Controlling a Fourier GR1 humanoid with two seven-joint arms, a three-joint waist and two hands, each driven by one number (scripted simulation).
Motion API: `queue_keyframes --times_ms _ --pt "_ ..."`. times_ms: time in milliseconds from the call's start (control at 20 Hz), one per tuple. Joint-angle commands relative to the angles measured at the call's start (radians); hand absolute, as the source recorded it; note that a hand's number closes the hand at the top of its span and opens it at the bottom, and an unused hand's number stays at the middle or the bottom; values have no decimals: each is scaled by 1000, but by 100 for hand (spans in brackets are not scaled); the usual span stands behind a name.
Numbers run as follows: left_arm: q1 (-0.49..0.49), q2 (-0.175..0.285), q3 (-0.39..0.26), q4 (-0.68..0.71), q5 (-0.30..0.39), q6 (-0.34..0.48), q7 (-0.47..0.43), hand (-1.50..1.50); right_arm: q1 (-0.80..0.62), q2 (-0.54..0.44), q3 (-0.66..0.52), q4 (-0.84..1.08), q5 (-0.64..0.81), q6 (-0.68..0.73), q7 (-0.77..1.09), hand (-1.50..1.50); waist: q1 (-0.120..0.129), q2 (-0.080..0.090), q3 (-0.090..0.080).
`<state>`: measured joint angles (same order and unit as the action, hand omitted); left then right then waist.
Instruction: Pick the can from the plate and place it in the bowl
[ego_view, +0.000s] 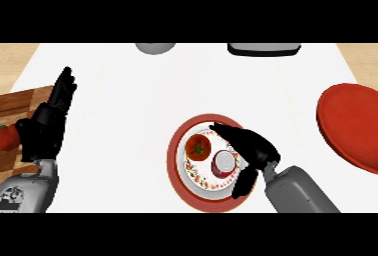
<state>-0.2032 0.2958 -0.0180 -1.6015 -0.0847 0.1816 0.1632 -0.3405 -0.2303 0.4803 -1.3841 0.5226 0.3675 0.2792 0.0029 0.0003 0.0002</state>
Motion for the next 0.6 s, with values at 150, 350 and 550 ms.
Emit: queue_keyframes --times_ms 150,350,550 --pt "-11 -48 8 10 -41 -12 4 0 61 32 -22 114 103 -42 -149 -150 -1 0 0" --pt "-10 -39 24 -2 -47 -22 6 0 -115 83 -25 226 167 -38 -183 150 6 1 0" --pt "35 -44 37 -24 -57 -40 -18 0 -22 109 -2 263 245 -141 -275 150 2 0 0"
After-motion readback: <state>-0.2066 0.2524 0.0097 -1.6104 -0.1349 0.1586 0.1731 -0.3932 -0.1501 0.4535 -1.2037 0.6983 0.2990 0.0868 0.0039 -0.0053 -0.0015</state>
